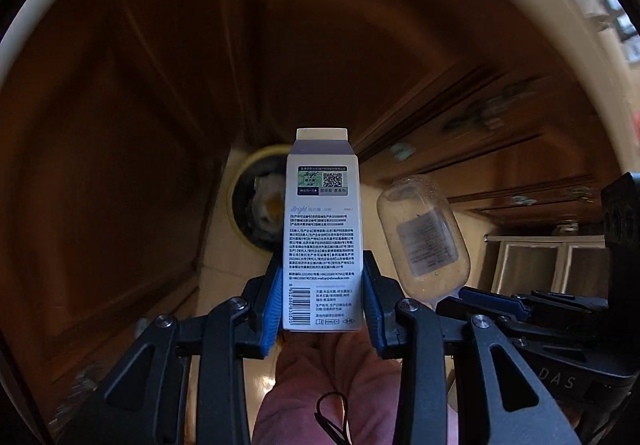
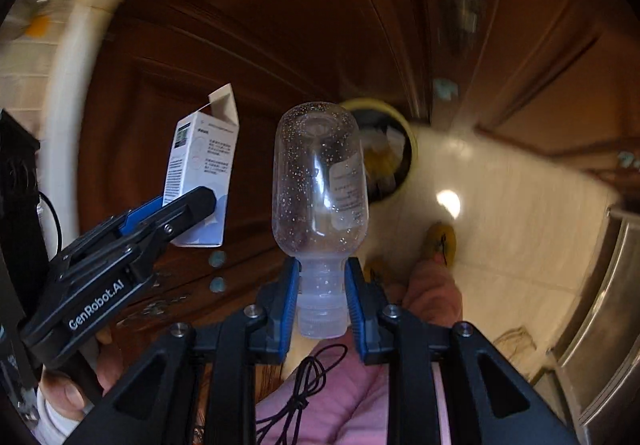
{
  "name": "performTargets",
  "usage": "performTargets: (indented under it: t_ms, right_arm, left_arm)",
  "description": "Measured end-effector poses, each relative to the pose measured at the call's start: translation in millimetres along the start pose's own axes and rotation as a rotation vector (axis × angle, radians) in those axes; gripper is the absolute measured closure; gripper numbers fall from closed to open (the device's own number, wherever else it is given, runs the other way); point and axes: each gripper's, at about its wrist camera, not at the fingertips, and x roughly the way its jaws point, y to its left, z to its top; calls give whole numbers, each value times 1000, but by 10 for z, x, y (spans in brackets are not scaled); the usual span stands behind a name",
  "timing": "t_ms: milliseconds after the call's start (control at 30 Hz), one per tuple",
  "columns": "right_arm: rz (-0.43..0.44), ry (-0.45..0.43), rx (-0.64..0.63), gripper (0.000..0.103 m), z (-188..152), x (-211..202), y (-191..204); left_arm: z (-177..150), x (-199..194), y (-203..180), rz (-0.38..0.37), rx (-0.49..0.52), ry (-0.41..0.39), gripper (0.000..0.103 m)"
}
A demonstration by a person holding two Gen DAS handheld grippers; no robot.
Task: Collect trash
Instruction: 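Carry the white carton and plastic bottle down over the floor bin, then open both tools to drop the carton and bottle into the bin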
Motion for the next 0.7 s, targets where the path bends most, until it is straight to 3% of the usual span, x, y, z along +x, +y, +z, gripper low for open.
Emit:
performTargets:
  t_ms: [133, 300, 467, 600, 700]
  right_arm:
    - [-27, 67, 36, 79, 253, 621, -217]
    - [-34, 111, 55, 79, 561, 1216, -317]
    - [-13, 132, 110, 77, 809, 1573, -381]
    - [-32, 92, 126, 55, 920, 1570, -313]
    - [-26, 97, 108, 54, 917, 1532, -241]
  left_arm:
    - [3, 676, 215, 7, -25, 63, 69]
    - [102, 1250, 377, 71, -18, 105, 67]
    - [253, 1419, 501, 105, -33, 56, 39]
    - [334, 1421, 637, 123, -67, 44, 36]
    - [350, 1377, 740, 130, -96, 39, 34]
